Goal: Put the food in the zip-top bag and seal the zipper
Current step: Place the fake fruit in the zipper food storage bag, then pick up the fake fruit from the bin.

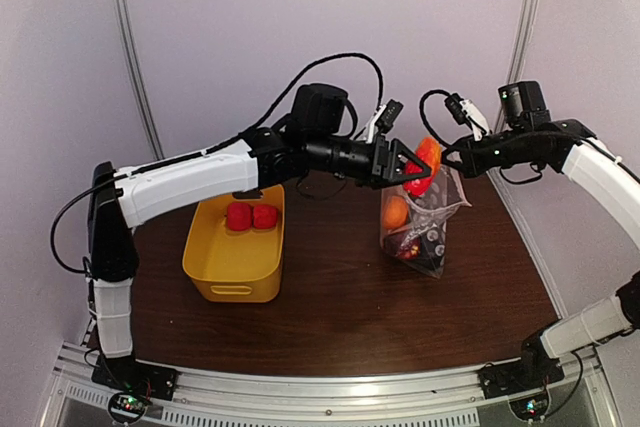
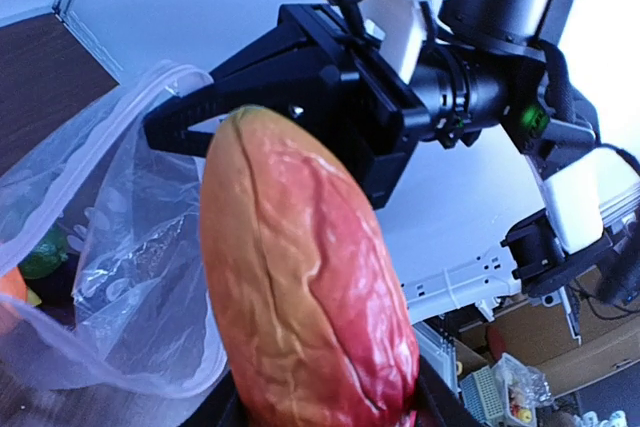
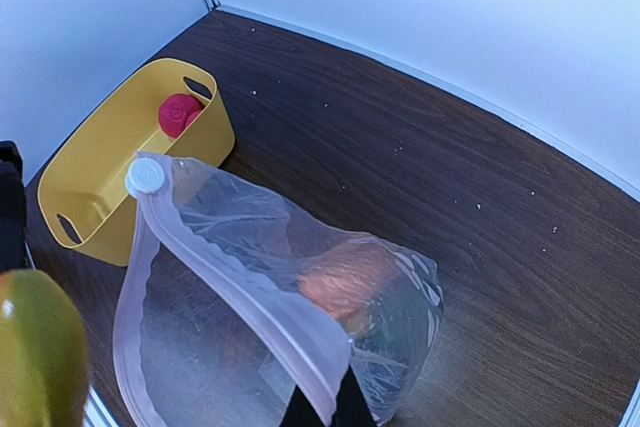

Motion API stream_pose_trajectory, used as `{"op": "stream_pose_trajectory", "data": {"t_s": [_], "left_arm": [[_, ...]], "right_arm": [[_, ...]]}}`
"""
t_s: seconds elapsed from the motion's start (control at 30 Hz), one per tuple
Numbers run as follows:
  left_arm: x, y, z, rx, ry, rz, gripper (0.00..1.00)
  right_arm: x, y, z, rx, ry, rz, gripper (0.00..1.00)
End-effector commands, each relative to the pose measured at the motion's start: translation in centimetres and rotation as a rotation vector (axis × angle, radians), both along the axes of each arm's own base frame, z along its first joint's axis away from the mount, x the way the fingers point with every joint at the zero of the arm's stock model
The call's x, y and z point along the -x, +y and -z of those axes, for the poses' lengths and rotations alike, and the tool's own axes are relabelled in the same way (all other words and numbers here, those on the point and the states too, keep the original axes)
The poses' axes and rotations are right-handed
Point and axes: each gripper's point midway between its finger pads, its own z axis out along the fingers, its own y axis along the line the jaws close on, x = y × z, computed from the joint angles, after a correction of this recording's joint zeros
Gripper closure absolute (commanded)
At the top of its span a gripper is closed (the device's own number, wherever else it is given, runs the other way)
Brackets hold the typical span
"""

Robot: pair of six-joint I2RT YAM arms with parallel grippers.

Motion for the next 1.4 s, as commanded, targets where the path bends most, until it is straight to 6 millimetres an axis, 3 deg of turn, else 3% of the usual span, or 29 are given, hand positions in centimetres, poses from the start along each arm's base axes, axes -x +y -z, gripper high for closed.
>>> {"op": "stream_pose_trajectory", "data": {"t_s": [0.0,0.1,0.3,0.47,0.6,0.67,0.87,1.13,1.2,1.27,1.37], "left_arm": [[-0.6,-2.2,-1.0,0.054,0.152,0.031,0.65],[-0.7,-3.2,-0.2,0.056,0.225,0.052,0.67],[-1.7,-3.0,2.0,-0.011,0.27,-0.017,0.67],[-4.7,-2.3,3.0,-0.032,0.282,-0.163,0.46],[-6.9,-2.7,2.1,0.033,0.304,-0.243,0.26],[-7.5,-2.9,1.0,0.071,0.303,-0.26,0.05],[-6.9,-2.5,-4.2,0.172,0.192,-0.222,0.02],[-4.0,1.2,-10.7,0.211,-0.111,-0.187,0.02],[-5.1,3.1,-9.4,0.089,-0.195,-0.284,0.02],[-7.0,6.0,-6.2,-0.104,-0.281,-0.432,0.02],[-8.7,10.3,-3.4,-0.265,-0.403,-0.581,0.02]], "right_arm": [[-0.2,-0.1,-1.8,-0.019,-0.028,0.005,1.0],[-0.2,-0.5,-2.7,-0.018,-0.045,0.025,1.0],[-0.1,-0.7,-4.2,-0.024,-0.072,0.034,1.0],[0.8,-0.1,-5.0,-0.061,-0.07,-0.003,1.0],[1.2,0.0,-4.5,-0.069,-0.056,-0.011,1.0],[1.2,0.0,-4.6,-0.07,-0.057,-0.009,1.0],[1.2,-0.2,-5.2,-0.072,-0.058,0.002,1.0],[0.0,-0.9,-4.5,-0.054,-0.049,0.041,1.0],[-0.1,-1.2,-4.5,-0.047,-0.058,0.054,1.0],[-0.2,-1.4,-4.3,-0.039,-0.065,0.061,1.0],[-0.2,-1.6,-3.9,-0.032,-0.067,0.067,1.0]]}}
